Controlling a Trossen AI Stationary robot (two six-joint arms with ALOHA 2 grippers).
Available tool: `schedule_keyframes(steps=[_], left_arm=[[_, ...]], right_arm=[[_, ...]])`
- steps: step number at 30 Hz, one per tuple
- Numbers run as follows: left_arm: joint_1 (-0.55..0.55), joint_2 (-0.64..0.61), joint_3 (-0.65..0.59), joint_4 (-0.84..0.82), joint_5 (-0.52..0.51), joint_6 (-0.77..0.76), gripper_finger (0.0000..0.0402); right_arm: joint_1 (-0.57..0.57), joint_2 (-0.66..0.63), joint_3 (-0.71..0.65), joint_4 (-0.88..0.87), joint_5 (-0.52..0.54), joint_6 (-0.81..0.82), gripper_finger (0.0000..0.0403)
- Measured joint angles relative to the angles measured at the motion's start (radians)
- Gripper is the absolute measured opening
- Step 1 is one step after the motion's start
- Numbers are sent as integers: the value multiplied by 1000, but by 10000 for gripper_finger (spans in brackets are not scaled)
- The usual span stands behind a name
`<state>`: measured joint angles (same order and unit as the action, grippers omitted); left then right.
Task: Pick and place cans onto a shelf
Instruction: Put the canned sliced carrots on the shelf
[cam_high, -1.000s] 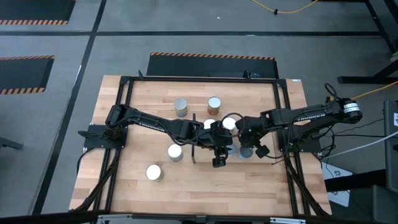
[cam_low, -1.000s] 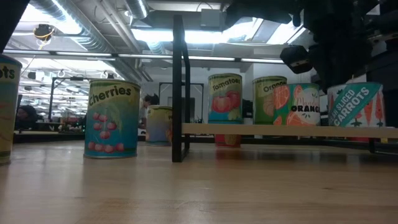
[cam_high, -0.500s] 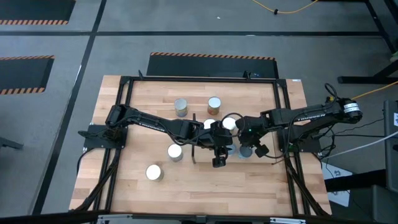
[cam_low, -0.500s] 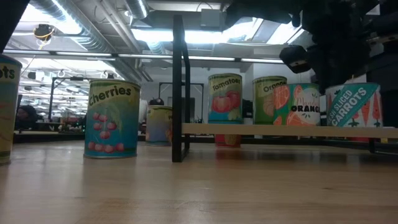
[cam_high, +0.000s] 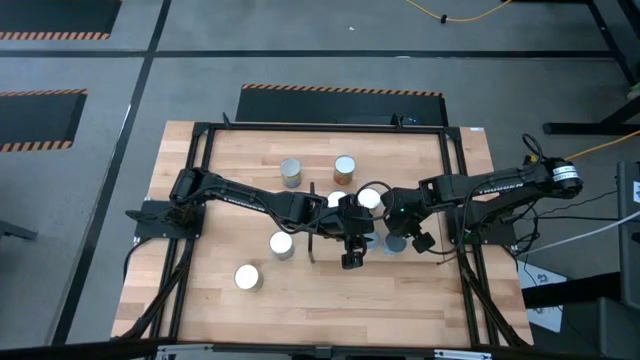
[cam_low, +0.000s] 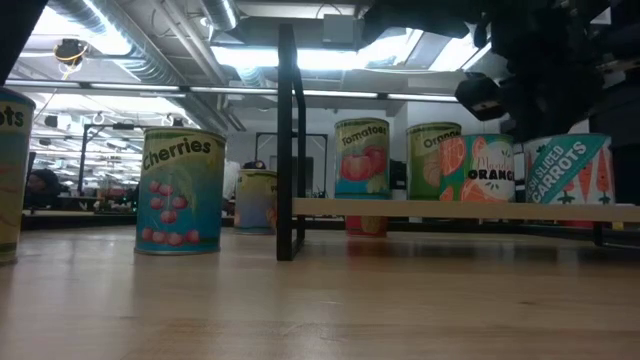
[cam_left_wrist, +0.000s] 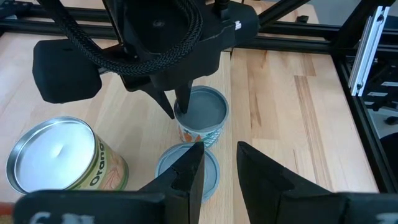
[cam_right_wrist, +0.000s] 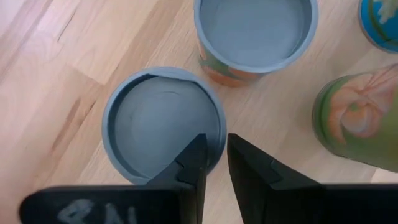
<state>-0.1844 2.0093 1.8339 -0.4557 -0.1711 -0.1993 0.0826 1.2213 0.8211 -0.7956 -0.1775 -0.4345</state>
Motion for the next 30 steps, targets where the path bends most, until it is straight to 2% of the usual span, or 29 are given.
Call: schedule_keyframes(steps=[7, 16, 21, 26, 30], left_arm=[[0, 0, 0, 0, 0, 0, 87], [0, 0, 0, 0, 0, 0, 87], [0, 0, 0, 0, 0, 0, 87], [0, 0, 0, 0, 0, 0, 87], [0, 0, 0, 0, 0, 0, 87]], right_arm=[[0, 0, 0, 0, 1, 163, 68], [0, 0, 0, -1, 1, 243, 67], [0, 0, 0, -1, 1, 220, 52], [0, 0, 0, -1, 0, 207, 13], [0, 0, 0, 2, -8, 136, 11]])
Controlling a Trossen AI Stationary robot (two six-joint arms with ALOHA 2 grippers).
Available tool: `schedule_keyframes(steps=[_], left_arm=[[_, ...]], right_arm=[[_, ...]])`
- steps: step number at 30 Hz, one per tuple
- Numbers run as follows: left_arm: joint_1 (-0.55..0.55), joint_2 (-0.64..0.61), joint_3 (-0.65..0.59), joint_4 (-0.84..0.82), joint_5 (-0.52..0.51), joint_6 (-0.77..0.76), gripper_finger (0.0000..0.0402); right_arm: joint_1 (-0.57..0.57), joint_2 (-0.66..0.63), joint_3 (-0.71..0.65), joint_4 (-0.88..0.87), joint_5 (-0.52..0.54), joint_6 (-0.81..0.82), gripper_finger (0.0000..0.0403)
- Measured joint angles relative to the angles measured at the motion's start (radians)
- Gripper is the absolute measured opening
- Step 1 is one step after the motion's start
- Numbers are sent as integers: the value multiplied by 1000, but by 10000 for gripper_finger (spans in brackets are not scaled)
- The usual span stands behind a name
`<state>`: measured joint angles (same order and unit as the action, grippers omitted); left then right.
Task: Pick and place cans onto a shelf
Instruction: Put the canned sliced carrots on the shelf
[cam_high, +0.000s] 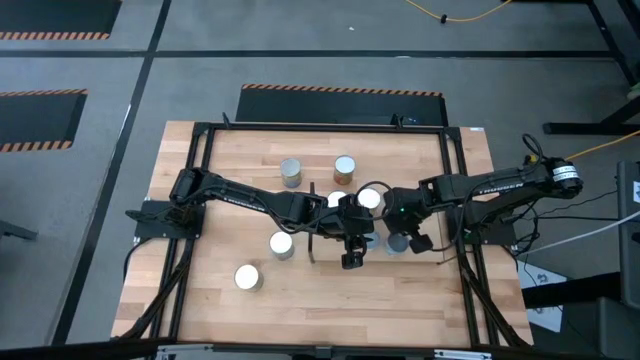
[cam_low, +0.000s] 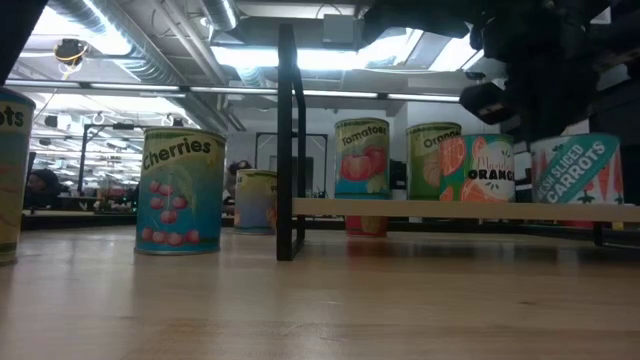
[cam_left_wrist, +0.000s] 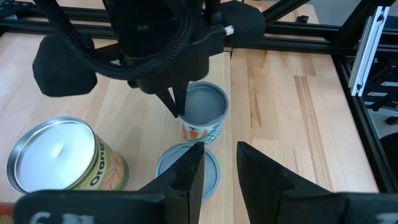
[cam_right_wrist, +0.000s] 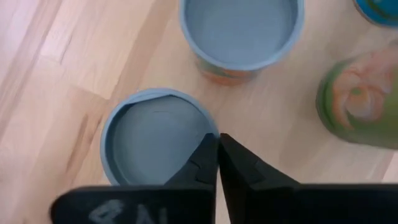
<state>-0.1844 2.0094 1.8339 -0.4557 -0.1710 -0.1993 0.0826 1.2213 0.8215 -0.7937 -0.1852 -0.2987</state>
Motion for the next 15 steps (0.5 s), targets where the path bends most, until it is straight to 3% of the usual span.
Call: schedule_keyframes(steps=[7, 15], left_arm=[[0, 0, 0, 0, 0, 0, 87], [0, 0, 0, 0, 0, 0, 87]], right_arm=[[0, 0, 0, 33, -69, -132, 9], [0, 0, 0, 35, -28, -155, 15]])
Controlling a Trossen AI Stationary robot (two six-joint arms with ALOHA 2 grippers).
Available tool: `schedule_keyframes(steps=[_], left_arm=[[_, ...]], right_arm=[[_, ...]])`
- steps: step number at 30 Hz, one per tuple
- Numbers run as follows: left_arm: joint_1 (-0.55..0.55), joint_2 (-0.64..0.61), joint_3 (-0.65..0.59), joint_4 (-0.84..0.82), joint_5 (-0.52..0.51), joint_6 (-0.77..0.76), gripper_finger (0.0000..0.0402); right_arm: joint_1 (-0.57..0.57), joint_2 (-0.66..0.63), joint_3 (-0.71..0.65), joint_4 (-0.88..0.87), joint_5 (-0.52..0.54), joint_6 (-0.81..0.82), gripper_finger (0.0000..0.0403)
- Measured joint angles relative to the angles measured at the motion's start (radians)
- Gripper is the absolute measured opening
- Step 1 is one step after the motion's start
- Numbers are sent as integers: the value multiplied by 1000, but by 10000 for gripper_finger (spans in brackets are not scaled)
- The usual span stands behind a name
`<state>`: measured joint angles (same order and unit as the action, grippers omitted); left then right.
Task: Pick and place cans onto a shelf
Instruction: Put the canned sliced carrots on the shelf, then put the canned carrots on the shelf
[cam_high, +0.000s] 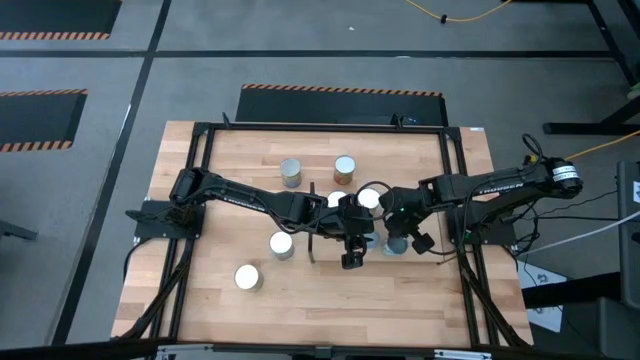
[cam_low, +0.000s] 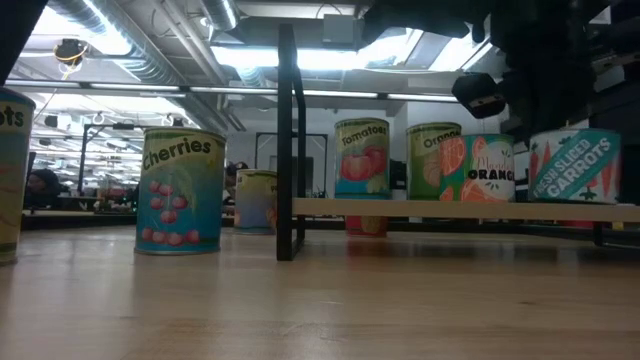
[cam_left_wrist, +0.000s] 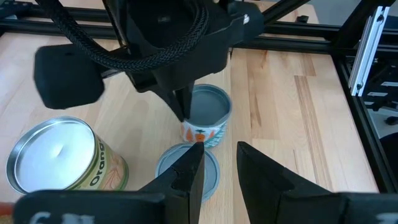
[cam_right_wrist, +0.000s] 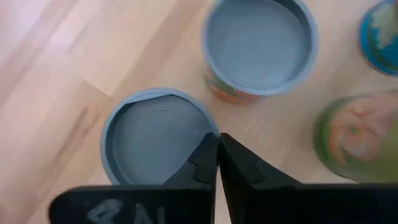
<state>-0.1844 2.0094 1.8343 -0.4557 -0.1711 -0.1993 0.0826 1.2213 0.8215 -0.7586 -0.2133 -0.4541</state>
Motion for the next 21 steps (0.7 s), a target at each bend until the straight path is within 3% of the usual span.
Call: schedule_keyframes(steps=[7, 21], left_arm=[[0, 0, 0, 0, 0, 0, 87], [0, 0, 0, 0, 0, 0, 87]], right_arm=[[0, 0, 0, 0, 9, 0, 21], [0, 0, 0, -1, 11, 1, 79]])
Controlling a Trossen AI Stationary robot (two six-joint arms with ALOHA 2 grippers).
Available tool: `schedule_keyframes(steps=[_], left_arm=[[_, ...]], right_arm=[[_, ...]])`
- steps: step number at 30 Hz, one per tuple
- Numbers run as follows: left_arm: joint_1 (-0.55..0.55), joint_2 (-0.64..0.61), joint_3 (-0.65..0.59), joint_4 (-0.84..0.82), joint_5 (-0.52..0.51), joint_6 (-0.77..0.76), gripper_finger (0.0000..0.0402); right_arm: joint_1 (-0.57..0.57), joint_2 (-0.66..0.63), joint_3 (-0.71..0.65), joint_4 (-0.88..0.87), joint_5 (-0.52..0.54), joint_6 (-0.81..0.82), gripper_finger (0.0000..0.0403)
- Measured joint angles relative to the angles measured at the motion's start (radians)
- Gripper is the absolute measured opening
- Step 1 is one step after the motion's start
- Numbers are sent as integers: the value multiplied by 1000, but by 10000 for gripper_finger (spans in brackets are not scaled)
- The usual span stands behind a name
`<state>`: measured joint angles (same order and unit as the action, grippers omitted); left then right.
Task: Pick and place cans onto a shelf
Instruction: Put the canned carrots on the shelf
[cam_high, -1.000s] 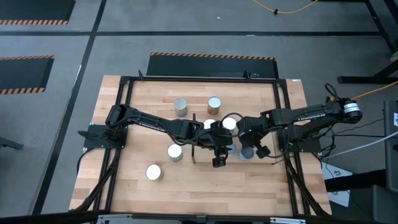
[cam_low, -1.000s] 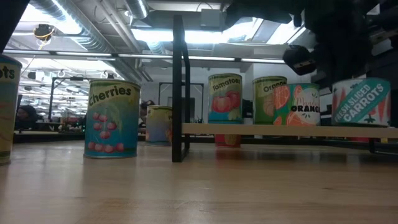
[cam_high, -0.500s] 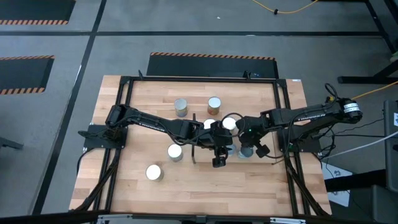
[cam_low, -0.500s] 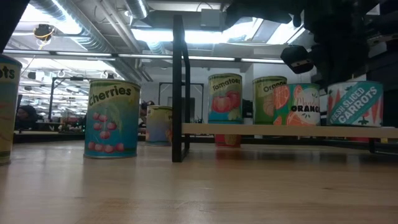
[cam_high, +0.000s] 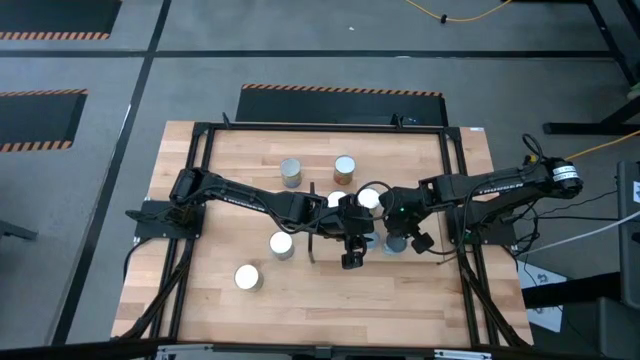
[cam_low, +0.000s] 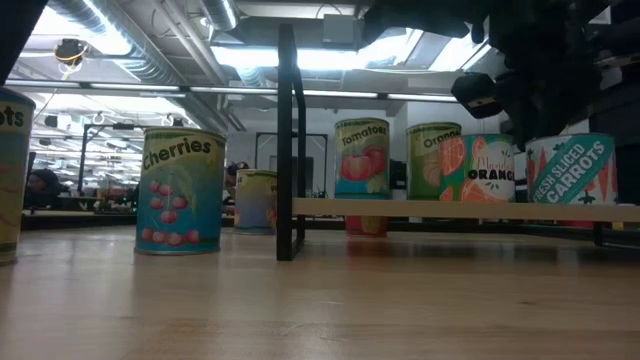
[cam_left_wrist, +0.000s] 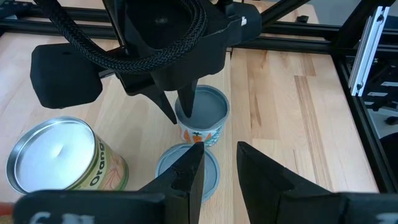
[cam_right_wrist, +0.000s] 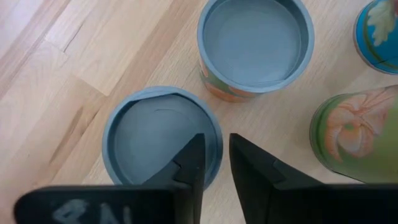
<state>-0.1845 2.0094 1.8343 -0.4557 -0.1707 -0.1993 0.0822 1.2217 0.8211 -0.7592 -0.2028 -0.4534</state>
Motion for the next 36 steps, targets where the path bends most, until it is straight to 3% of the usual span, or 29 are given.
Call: schedule_keyframes(steps=[9, 15, 21, 36], left_arm=[[0, 0, 0, 0, 0, 0, 87], [0, 0, 0, 0, 0, 0, 87], [-2, 0, 1, 0, 0, -1, 87], [-49, -37, 2, -22, 1, -2, 87]], right_arm=[[0, -17, 8, -23, 1, 0, 80], [0, -73, 151, -221, -1, 9, 80], [0, -163, 256, -301, -9, 135, 80], [1, -436, 205, -304, -10, 268, 80]])
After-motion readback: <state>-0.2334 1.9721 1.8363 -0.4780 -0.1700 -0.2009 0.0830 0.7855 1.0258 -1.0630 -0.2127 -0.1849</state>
